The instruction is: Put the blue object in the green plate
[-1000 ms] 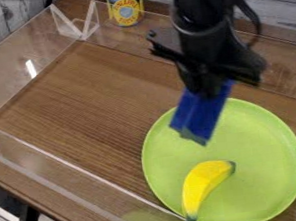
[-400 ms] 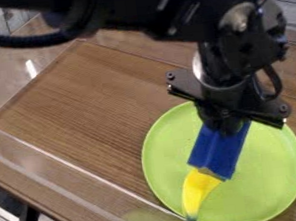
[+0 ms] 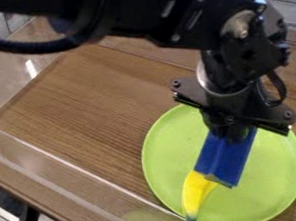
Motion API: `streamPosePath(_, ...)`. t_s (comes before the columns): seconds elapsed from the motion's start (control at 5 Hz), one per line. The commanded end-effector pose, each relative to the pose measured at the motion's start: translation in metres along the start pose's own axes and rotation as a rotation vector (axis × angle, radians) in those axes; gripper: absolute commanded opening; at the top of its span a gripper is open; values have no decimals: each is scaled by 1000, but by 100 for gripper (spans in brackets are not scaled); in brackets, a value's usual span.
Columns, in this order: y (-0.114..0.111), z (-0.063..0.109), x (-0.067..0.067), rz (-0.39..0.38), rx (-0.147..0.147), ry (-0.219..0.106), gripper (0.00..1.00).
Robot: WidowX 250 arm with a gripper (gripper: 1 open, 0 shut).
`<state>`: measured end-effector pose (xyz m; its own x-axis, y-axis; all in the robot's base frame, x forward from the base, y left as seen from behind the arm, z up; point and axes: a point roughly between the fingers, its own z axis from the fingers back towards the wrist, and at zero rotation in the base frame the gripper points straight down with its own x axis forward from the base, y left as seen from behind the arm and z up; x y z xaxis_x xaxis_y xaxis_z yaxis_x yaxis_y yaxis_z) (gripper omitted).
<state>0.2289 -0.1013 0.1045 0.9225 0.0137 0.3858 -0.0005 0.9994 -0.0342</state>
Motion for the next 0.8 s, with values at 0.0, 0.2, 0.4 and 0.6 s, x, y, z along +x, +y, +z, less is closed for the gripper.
streamPosePath(0.0,2,1,6,13,-14,-11,100)
streamPosePath(0.2,3,0,8,10,-14,-2,0)
streamPosePath(0.4,3,-3,7,14,-13,11,100)
streamPosePath(0.6,5,-3,7,14,-6,26,0)
